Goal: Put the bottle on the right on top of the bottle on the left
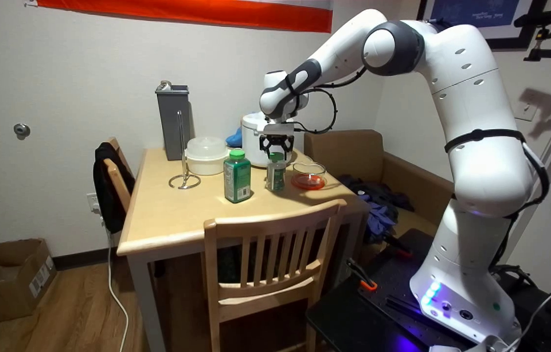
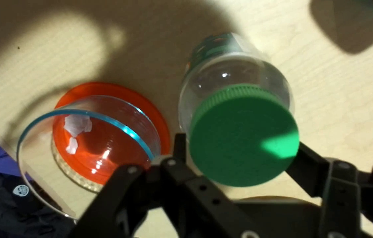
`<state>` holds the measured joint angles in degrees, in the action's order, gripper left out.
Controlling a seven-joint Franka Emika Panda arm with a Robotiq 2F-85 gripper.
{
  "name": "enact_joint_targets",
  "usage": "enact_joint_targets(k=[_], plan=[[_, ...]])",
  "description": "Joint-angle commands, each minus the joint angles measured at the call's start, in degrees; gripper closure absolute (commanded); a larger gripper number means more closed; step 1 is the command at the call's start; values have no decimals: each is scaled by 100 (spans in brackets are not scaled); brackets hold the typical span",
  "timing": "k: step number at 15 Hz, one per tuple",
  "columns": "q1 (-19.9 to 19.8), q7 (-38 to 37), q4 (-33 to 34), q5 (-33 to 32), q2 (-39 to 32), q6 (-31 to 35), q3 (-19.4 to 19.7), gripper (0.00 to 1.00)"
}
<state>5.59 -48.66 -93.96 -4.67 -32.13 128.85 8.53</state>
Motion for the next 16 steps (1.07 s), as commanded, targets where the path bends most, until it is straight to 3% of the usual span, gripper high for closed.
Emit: enact_joint_targets(k=[1,2,8,16], plan=[[68,-296,143,-27,100,-256,37,57],[100,-370,174,-73,140,-302,48,62],[213,-507,301,-265,299,-660,6,62],[316,-246,422,-559,1128,-1278,-170,62]])
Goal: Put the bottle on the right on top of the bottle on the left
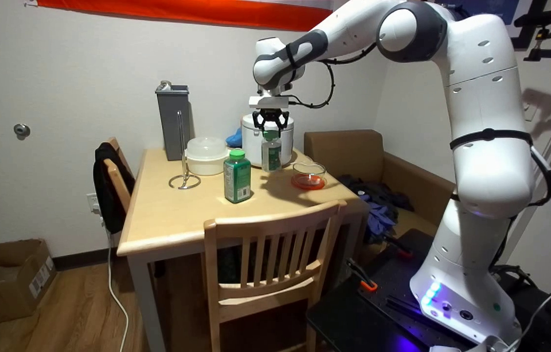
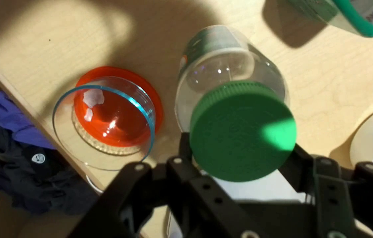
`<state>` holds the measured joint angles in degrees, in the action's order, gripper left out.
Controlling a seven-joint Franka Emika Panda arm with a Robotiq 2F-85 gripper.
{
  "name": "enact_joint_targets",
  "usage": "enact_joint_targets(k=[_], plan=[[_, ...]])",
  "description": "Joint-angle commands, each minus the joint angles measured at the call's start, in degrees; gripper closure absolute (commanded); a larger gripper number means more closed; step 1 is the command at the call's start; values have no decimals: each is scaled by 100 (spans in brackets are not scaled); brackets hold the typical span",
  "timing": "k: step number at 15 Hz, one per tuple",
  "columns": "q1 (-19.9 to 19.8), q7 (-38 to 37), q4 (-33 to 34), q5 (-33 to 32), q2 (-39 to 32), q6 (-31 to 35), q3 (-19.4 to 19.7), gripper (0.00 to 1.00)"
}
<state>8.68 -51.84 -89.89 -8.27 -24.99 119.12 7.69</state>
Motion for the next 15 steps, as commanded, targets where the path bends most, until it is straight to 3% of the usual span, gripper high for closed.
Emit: enact_joint_targets(k=[1,7,15], plan=[[20,89,66,-259,513,-346,-125,62],[123,359,409,-427,758,-371,-516,62],[344,831,869,-517,574,-489,-845,62]])
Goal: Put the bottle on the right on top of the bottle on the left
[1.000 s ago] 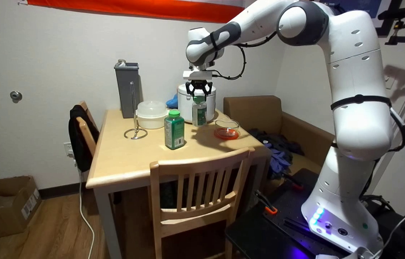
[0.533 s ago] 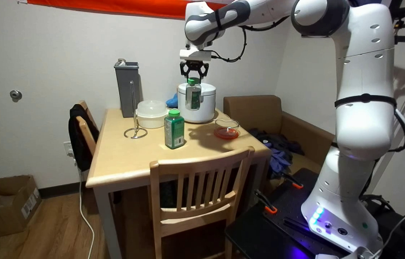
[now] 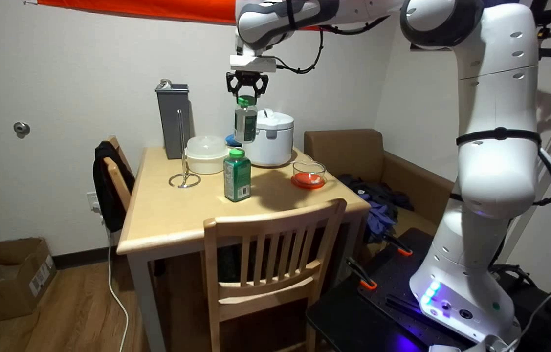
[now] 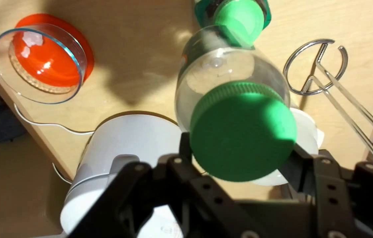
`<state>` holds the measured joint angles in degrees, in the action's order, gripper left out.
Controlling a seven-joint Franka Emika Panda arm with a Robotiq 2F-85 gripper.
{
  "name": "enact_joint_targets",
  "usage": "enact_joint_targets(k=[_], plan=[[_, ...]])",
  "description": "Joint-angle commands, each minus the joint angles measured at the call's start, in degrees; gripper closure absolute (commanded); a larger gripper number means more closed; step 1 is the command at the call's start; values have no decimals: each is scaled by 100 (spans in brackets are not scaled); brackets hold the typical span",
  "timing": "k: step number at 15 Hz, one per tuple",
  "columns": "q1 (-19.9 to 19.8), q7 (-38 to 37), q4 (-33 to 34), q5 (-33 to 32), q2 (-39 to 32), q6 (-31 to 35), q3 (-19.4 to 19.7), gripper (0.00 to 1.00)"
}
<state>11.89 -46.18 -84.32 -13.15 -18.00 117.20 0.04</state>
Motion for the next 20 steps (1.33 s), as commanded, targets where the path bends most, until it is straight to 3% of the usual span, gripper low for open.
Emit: enact_joint_targets(k=[1,13,20], plan=[[17,379,370,42,-156,-366,-118,62],[25,1377,1322,547,-736,-1123,-206,62],[44,1525,1699,674,-1117,-1200,-147,62]])
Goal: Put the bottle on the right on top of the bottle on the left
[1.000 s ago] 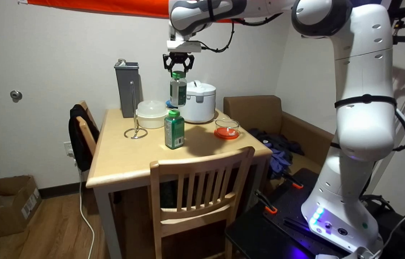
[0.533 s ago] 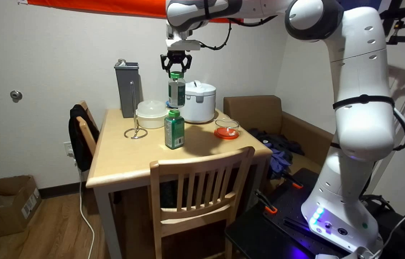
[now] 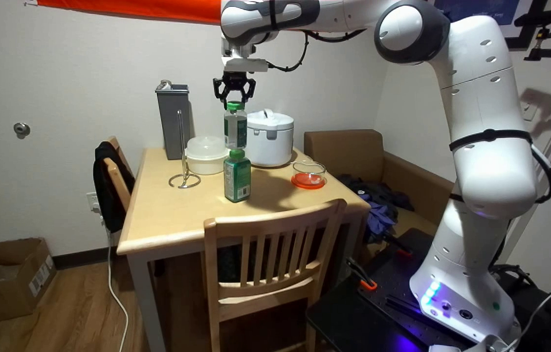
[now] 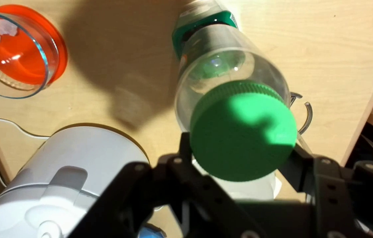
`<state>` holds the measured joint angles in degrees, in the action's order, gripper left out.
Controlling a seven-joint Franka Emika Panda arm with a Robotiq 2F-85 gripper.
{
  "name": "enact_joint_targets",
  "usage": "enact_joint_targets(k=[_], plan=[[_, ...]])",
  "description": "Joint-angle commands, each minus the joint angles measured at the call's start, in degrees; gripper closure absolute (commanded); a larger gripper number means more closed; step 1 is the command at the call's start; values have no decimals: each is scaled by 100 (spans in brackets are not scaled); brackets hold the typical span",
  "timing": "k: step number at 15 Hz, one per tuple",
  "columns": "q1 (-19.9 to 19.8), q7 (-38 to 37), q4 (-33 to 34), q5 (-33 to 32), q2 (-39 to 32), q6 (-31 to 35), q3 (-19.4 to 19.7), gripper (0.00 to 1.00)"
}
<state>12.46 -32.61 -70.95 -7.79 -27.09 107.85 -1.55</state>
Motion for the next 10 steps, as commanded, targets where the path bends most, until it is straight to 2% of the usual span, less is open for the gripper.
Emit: enact_joint_targets(k=[1,10], plan=[[-8,161,392,139,-251,-288,17,62],[-38,98,473,67,-308,-357,-9,62]])
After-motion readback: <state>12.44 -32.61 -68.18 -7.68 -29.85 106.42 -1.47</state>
